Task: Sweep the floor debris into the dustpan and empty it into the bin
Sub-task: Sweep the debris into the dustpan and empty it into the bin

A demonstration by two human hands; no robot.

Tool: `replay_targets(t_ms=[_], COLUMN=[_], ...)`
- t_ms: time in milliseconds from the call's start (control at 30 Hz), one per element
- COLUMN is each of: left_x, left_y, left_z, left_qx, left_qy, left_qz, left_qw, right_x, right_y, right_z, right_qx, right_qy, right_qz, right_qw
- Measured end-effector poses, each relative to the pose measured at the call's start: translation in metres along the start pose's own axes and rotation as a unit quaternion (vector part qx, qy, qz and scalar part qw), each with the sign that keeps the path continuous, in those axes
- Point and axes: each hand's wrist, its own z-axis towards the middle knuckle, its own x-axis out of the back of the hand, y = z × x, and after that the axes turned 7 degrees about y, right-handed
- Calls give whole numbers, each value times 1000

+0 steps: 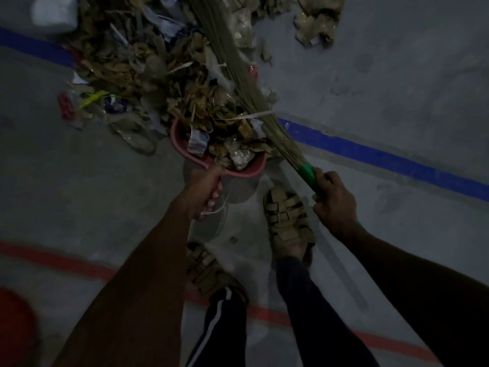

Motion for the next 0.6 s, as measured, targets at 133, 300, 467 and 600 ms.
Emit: replay_targets(t_ms=[133,300,467,600], left_x=[11,32,74,120], left_y=[5,23,36,45], left_z=[-38,-115,-193,-275], left_qx=[-8,-12,-18,-14], left_qy=[16,22,50,80], left_qz=[-5,-20,-55,-94], left_qw=[1000,999,997,992], right_x=[26,76,142,213], right_y=[-13,-55,-132,-190], right_z=[-18,-61,-101,-133], right_qx=[3,-19,-18,9], right_qy=[18,68,89,85], right_qz=[-1,8,32,52], right_qw=[1000,997,995,995])
